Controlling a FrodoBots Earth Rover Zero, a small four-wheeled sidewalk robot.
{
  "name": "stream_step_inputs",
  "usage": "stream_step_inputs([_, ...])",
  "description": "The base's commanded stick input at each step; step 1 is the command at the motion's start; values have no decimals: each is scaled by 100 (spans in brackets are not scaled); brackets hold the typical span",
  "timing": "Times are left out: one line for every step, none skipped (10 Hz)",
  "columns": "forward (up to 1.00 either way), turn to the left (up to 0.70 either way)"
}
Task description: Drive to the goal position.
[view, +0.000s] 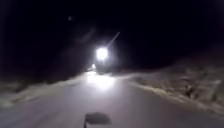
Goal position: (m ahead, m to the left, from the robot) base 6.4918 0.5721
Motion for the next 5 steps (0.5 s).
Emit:
stream_step_inputs([85,0])
stream_step_inputs([85,0])
stream_step_inputs([85,0])
stream_step_inputs([85,0])
stream_step_inputs([85,0])
